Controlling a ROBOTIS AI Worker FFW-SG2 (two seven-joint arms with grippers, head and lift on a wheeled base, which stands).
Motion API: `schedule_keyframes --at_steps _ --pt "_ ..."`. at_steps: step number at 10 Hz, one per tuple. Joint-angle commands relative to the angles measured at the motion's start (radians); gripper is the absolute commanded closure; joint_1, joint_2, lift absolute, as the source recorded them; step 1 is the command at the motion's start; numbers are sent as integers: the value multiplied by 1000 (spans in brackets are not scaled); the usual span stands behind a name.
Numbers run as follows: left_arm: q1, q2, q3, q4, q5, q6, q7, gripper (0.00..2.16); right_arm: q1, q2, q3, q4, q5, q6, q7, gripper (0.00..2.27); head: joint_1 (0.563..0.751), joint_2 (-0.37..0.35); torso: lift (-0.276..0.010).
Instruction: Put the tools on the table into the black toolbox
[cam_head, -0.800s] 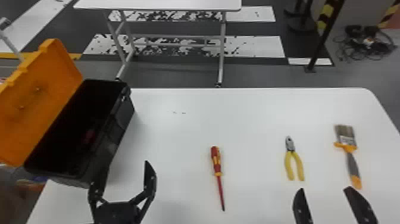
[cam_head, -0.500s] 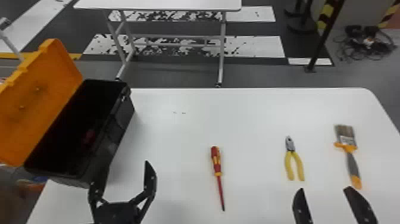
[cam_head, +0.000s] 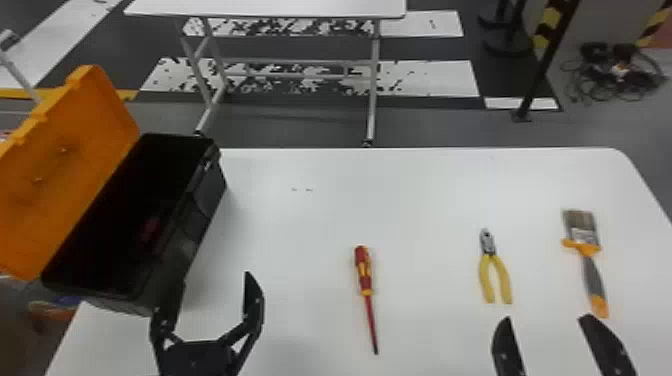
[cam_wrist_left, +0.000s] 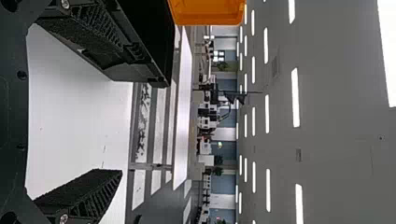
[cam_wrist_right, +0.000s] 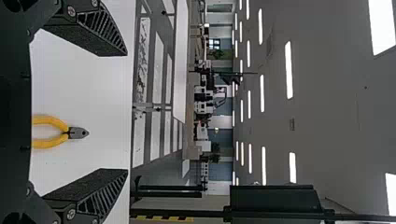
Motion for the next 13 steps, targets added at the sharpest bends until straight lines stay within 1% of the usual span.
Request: schedule_keyframes --at_steps 1,3,4,5,7,10,11,12,13 --pt "0 0 -1 0 0 0 0 70 3 1 10 -5 5 -4 0 124 695 73 -75" --pt "0 0 -1 5 0 0 -1 70 8 1 32 -21 36 15 -3 124 695 87 -75" --pt "-1 0 -1 9 0 0 -1 70 10 1 47 -36 43 61 -3 134 695 102 -75" --pt "-1 0 -1 12 0 0 -3 70 10 1 69 -67 56 159 -3 140 695 120 -75" --pt "-3 0 -3 12 0 0 -6 73 -7 1 135 -145 94 463 -17 147 695 155 -75" --pt "-3 2 -3 15 0 0 -6 73 -33 1 233 -278 117 806 -44 154 695 250 -75" --pt "-6 2 -3 17 2 0 -8 73 -43 0 271 -333 135 960 -60 154 695 266 -75" --pt "-8 2 -3 18 2 3 -9 73 -67 -20 317 -375 141 1119 -89 154 695 293 -75" --pt "-9 2 -3 20 3 3 -15 73 -92 -25 351 -393 152 1214 -110 154 695 320 -75"
